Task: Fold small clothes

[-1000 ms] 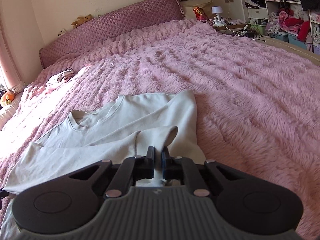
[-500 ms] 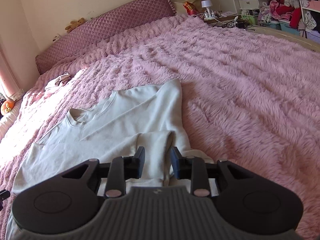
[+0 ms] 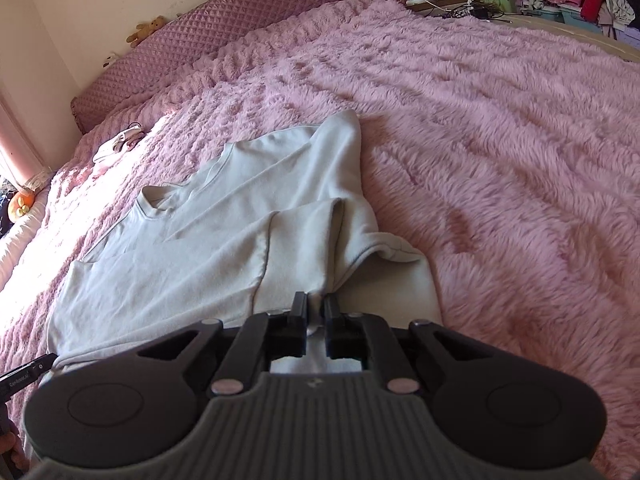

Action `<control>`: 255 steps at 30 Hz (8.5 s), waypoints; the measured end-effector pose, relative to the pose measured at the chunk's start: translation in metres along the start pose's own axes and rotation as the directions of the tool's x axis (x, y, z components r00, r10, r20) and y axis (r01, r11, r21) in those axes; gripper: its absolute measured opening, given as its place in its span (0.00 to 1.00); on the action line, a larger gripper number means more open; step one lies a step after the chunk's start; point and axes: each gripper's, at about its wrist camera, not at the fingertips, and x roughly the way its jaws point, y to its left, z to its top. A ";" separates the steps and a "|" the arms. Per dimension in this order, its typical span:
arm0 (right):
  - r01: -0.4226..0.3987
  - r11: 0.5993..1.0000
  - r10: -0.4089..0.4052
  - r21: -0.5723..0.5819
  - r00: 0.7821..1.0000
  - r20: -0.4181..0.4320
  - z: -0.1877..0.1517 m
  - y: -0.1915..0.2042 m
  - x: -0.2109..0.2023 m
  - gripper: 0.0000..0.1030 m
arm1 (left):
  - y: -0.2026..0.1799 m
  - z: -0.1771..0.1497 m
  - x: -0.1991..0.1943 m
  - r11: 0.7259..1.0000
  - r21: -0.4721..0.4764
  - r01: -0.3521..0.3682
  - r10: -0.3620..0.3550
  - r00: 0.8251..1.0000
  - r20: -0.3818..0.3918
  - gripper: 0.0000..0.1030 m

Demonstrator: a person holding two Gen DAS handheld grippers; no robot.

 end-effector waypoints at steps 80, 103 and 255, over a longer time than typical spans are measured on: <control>-0.280 0.874 0.409 0.397 0.865 -0.290 -0.130 -0.124 -0.172 0.29 | 0.073 -0.173 -0.133 0.464 -0.807 0.365 -0.654 0.755 -0.035 0.75; -0.271 0.835 0.432 0.479 0.862 -0.266 -0.130 -0.133 -0.165 0.06 | 0.083 -0.182 -0.140 0.429 -0.813 0.394 -0.648 0.761 0.026 0.05; -0.112 0.961 0.122 -0.252 0.992 0.025 0.067 -0.044 0.008 0.41 | 0.068 0.013 -0.014 0.932 -0.297 0.208 -0.223 0.975 -0.018 0.35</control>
